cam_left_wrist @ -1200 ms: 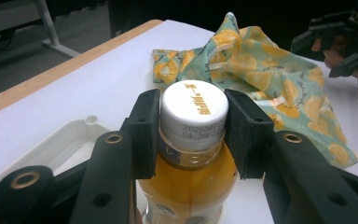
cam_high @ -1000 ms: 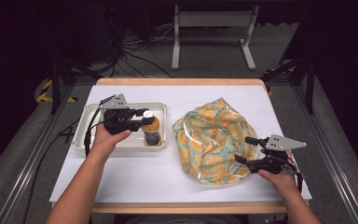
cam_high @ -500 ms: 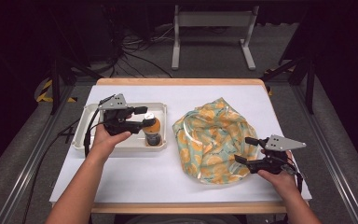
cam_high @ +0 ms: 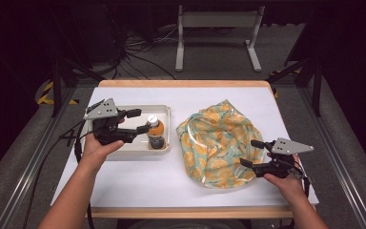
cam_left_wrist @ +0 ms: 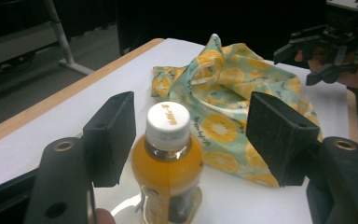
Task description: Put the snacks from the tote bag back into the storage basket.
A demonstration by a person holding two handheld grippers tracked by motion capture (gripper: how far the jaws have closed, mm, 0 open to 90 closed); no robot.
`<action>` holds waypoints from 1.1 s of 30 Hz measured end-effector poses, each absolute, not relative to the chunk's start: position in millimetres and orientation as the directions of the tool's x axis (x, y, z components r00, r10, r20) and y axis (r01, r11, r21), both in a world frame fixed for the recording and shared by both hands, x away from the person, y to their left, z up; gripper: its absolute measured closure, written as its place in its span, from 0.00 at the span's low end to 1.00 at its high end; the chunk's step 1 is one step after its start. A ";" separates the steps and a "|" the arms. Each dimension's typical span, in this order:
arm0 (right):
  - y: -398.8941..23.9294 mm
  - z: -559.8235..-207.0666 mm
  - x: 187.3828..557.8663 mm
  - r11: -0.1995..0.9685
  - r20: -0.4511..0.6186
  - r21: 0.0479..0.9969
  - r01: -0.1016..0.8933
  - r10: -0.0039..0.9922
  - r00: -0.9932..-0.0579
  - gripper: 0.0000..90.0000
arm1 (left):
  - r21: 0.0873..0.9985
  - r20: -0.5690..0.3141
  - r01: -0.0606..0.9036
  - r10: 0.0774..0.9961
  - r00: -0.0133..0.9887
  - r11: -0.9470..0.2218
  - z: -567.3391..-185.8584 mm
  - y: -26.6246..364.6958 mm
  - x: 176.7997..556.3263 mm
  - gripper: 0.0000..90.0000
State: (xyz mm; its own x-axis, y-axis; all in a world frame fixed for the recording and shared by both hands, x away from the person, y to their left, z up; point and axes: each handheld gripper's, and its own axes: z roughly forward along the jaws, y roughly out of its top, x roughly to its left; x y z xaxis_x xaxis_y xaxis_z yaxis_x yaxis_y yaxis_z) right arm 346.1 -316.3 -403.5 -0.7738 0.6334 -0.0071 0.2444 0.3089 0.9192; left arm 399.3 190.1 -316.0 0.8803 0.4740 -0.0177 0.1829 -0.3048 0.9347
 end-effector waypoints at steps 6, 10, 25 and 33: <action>-316.5 -402.8 345.6 0.311 -0.009 0.919 0.244 0.632 -0.775 0.21 | 0.941 -0.024 0.184 0.490 0.872 -0.283 -316.2 206.6 382.9 0.35; -316.4 -402.0 345.4 0.313 -0.012 0.919 0.241 0.631 -0.776 0.21 | 0.944 -0.030 0.193 0.515 0.857 -0.267 -319.5 217.6 375.1 0.30; -318.8 -402.9 346.2 0.311 -0.008 0.918 0.246 0.635 -0.773 0.20 | 0.947 -0.070 0.242 0.602 0.795 -0.210 -339.7 253.0 348.1 0.09; -319.4 -403.1 346.3 0.312 -0.007 0.917 0.249 0.638 -0.770 0.20 | 0.945 -0.080 0.258 0.623 0.778 -0.200 -358.2 268.7 336.6 0.06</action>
